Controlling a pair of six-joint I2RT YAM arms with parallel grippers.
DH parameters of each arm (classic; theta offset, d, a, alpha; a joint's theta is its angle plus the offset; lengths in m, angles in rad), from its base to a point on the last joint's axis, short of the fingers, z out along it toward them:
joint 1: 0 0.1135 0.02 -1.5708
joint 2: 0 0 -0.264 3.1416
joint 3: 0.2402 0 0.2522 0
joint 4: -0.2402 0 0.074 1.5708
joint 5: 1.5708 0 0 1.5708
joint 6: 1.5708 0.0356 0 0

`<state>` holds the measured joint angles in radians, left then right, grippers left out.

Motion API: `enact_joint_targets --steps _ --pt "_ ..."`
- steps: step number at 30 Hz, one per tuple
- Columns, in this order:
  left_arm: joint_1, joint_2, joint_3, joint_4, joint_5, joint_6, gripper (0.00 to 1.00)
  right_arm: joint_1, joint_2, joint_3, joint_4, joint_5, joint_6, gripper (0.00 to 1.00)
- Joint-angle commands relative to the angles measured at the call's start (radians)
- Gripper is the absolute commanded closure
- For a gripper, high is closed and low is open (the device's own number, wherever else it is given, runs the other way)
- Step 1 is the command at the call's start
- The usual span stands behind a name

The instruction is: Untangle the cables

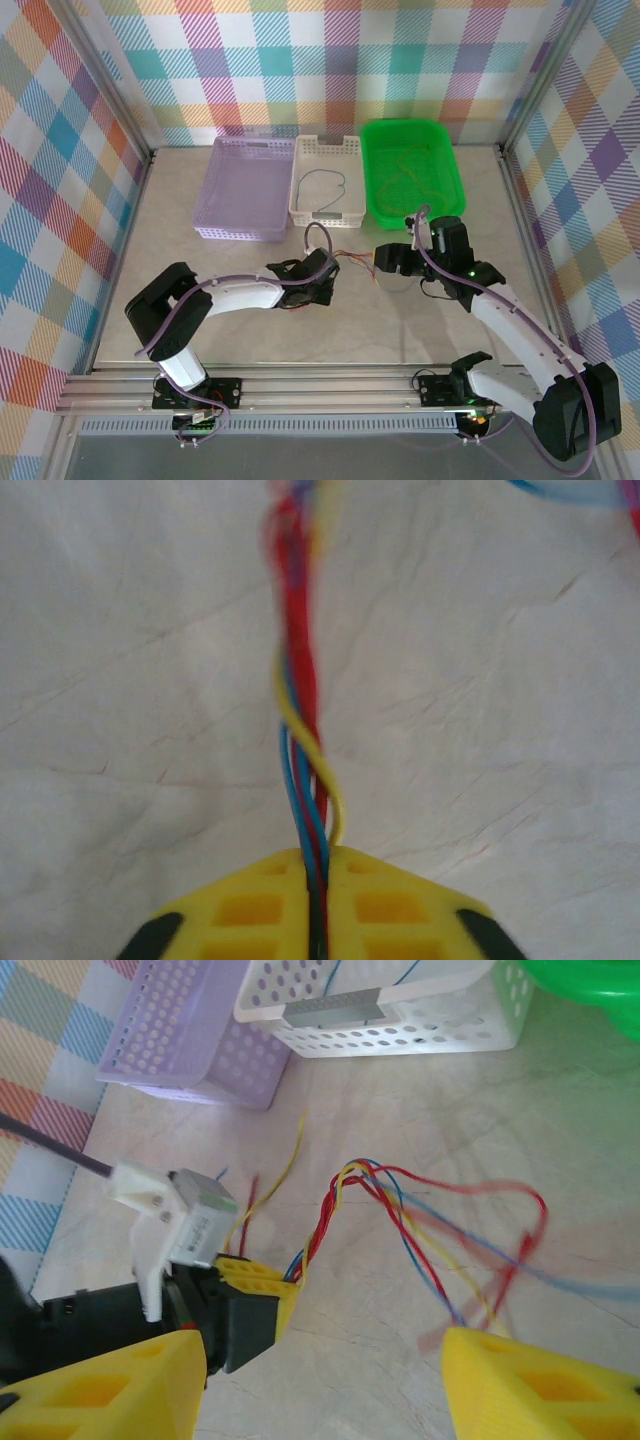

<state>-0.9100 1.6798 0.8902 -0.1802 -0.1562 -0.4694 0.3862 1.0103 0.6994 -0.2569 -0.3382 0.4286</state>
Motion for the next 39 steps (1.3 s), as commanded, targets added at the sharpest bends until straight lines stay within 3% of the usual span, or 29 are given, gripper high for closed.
enact_joint_targets --steps 1,7,10,15,18,23,29,39 --pt "-0.011 -0.041 -0.049 -0.014 0.017 0.041 1.0 0.003 0.015 0.001 0.053 -0.073 -0.017 0.35" --pt "-0.013 -0.166 -0.154 0.032 0.038 0.056 1.0 0.004 0.094 0.026 0.047 -0.143 0.021 0.35" --pt "-0.012 -0.279 -0.221 0.109 0.076 0.04 1.0 0.009 0.09 -0.056 0.169 -0.226 0.095 0.35" --pt "-0.012 -0.424 -0.284 0.263 0.198 -0.011 1.0 0.126 0.098 -0.128 0.335 -0.258 0.124 0.35" --pt "-0.012 -0.463 -0.283 0.307 0.251 -0.051 1.0 0.208 0.111 -0.127 0.392 -0.258 0.131 0.36" --pt "-0.012 -0.543 -0.309 0.363 0.283 -0.112 1.0 0.257 0.145 -0.114 0.412 -0.198 0.164 0.42" --pt "-0.013 -0.6 -0.332 0.4 0.319 -0.145 1.0 0.273 0.19 -0.138 0.503 -0.138 0.239 0.52" --pt "-0.024 -0.608 -0.348 0.415 0.322 -0.162 1.0 0.292 0.221 -0.152 0.662 -0.179 0.312 0.55"
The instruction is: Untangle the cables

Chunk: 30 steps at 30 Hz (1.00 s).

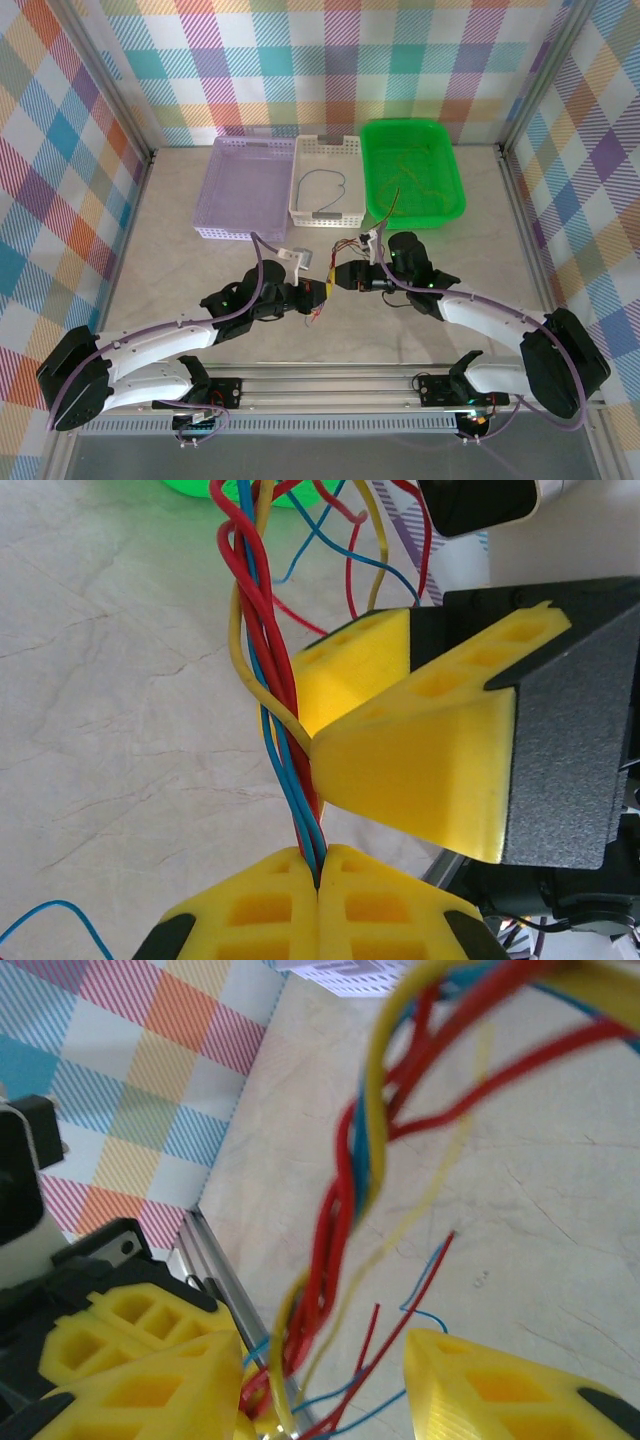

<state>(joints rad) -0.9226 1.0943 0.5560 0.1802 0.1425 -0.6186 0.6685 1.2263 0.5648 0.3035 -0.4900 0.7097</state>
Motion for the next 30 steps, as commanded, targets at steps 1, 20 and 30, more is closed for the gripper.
enact_joint_targets --steps 1,20,30 --pt "-0.012 -0.024 -0.015 0.056 0.022 -0.014 1.0 0.011 0.004 -0.019 0.109 -0.034 0.034 0.55" --pt "-0.012 -0.111 -0.031 0.005 -0.058 -0.032 1.0 0.039 -0.003 -0.035 0.116 -0.049 0.045 0.87" --pt "-0.012 -0.127 -0.04 0.012 -0.081 -0.042 1.0 0.039 -0.001 -0.038 0.139 -0.074 0.056 0.71"
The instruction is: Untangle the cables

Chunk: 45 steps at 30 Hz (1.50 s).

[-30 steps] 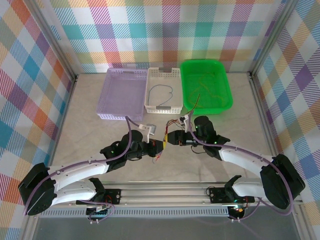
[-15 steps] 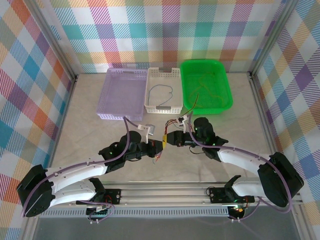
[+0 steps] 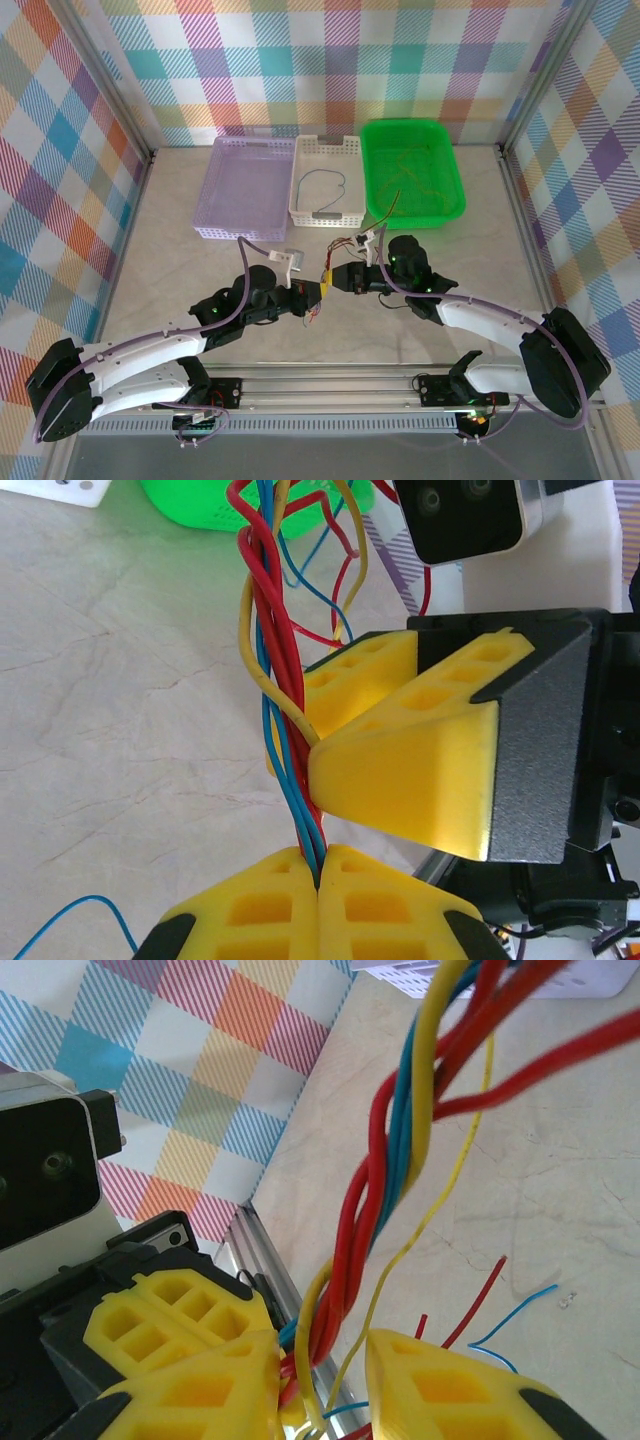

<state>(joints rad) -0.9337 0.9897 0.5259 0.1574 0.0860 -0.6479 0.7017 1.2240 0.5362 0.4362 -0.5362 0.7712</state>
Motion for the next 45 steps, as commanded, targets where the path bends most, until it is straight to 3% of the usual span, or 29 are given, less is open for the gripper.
enact_joint_targets --steps 1,11,18,23,27,37,45 --pt "-0.001 -0.024 -0.01 0.034 -0.027 -0.013 1.0 0.007 0.002 -0.01 0.008 -0.032 -0.004 0.71" --pt "-0.001 -0.038 -0.018 0.043 -0.045 -0.024 1.0 0.013 -0.004 -0.028 0.052 -0.037 0.014 0.79" --pt "-0.001 -0.034 -0.017 0.055 -0.04 -0.03 1.0 0.027 0.005 -0.026 0.084 -0.02 0.017 0.76" --pt "-0.001 -0.041 -0.017 0.055 -0.042 -0.031 1.0 0.032 0.006 -0.029 0.093 -0.012 0.014 0.85" --pt "-0.001 -0.052 -0.02 0.049 -0.049 -0.032 1.0 0.032 -0.015 -0.033 0.069 0.015 -0.003 1.0" --pt "0.01 -0.169 -0.044 -0.067 -0.082 -0.015 1.0 0.009 -0.235 -0.052 -0.179 0.181 -0.114 1.0" --pt "0.04 -0.277 -0.023 -0.293 -0.149 0.029 1.0 -0.154 -0.418 -0.035 -0.412 0.19 -0.145 1.0"
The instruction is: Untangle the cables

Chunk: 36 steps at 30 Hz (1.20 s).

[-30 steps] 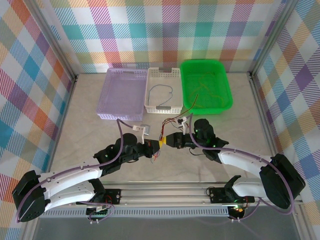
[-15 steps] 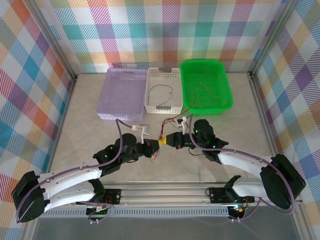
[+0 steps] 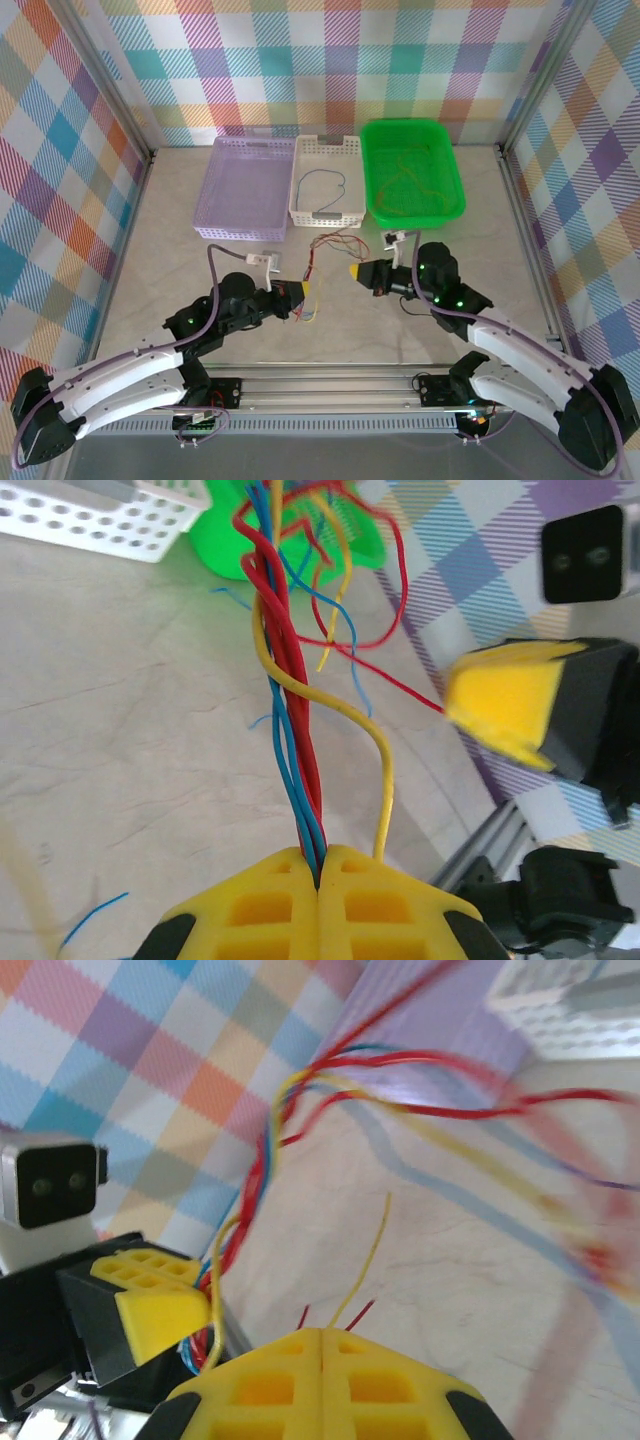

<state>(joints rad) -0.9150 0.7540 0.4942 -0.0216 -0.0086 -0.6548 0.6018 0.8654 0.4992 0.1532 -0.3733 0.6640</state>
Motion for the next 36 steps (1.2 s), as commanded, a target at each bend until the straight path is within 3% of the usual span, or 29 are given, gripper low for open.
enact_joint_targets --steps 1,6,11,13,15,17,20,22,25,36 --pt "0.03 -0.057 0.013 -0.151 -0.067 0.046 1.0 -0.09 -0.089 0.009 -0.163 0.022 -0.04 1.0" --pt "0.083 -0.12 0.033 -0.343 -0.096 0.079 1.0 -0.223 -0.197 0.082 -0.333 0.03 -0.076 1.0" --pt "0.106 -0.128 0.026 -0.371 -0.07 0.078 1.0 -0.252 -0.186 0.119 -0.329 -0.026 -0.07 1.0" --pt "0.107 -0.127 0.02 -0.355 -0.063 0.069 1.0 -0.252 -0.171 0.1 -0.251 -0.115 -0.064 1.0" --pt "0.106 -0.124 0.017 -0.328 -0.052 0.055 1.0 -0.247 -0.112 0.058 -0.067 -0.301 0.012 1.0" --pt "0.107 -0.113 0.015 -0.292 -0.037 0.039 1.0 -0.211 -0.04 0.056 -0.007 -0.375 0.036 0.94" --pt "0.106 -0.075 0.012 -0.203 -0.016 0.015 1.0 -0.084 0.03 0.049 0.012 -0.302 -0.015 0.62" --pt "0.107 -0.044 0.015 -0.162 -0.007 -0.001 1.0 0.009 0.074 0.049 0.047 -0.255 -0.04 0.49" --pt "0.105 -0.008 0.018 -0.111 0.003 -0.014 1.0 0.094 0.163 0.058 0.122 -0.213 -0.037 0.44" --pt "0.106 0.043 0.029 -0.021 0.031 -0.051 1.0 0.208 0.476 0.101 0.344 -0.147 0.004 0.36"
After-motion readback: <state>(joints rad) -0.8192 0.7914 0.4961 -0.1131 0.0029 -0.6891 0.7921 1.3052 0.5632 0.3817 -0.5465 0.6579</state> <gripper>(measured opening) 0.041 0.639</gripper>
